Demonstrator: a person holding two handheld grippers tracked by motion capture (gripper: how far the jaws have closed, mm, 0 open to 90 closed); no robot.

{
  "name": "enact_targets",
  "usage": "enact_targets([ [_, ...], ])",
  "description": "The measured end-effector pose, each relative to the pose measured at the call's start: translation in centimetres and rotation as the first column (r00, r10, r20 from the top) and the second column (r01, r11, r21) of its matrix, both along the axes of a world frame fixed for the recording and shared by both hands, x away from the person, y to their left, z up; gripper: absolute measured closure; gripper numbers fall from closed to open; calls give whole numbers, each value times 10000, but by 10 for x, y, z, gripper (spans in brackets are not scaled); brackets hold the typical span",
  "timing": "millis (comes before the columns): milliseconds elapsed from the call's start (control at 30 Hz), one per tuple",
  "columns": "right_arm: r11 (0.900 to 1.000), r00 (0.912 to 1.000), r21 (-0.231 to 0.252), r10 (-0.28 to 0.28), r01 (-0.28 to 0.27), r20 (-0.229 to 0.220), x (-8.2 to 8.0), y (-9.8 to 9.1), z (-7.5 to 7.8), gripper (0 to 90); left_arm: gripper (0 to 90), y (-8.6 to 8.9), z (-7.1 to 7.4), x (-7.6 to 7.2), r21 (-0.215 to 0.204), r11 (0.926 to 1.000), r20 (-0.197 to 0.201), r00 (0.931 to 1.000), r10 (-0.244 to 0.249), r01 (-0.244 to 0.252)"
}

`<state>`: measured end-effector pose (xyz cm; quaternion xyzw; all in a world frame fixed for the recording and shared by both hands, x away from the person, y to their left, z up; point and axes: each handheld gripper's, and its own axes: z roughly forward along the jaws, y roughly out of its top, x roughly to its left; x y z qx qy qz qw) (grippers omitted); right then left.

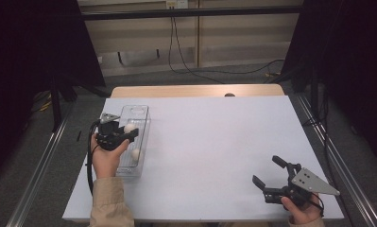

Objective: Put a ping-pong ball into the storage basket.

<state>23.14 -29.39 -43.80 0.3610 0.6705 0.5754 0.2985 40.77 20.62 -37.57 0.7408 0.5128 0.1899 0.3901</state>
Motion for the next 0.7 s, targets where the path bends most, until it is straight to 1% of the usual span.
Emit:
enact_targets([
  [167, 10000, 10000, 14, -1, 1, -11, 0, 0, 0, 38, 510, -2, 0, 0, 33, 10000, 6, 10000, 12, -12],
  [233, 10000, 10000, 43, -5, 5, -8, 0, 0, 0, 38, 510, -2, -1, 0, 83, 10000, -14, 10000, -49, 49],
  [400, 10000, 10000, 39, -18, 18, -13, 0, 0, 0, 38, 510, -2, -2, 1, 107, 9999, -93, 10000, -20, 21],
  [533, 10000, 10000, 15, -6, 6, -7, 0, 0, 0, 38, 510, -1, -2, 1, 193, 9998, -53, 10000, -9, 10],
  [700, 10000, 10000, 46, -51, 51, -2, -1, 0, 0, 38, 510, -2, -2, 0, 153, 9999, -102, 9999, 22, -20],
])
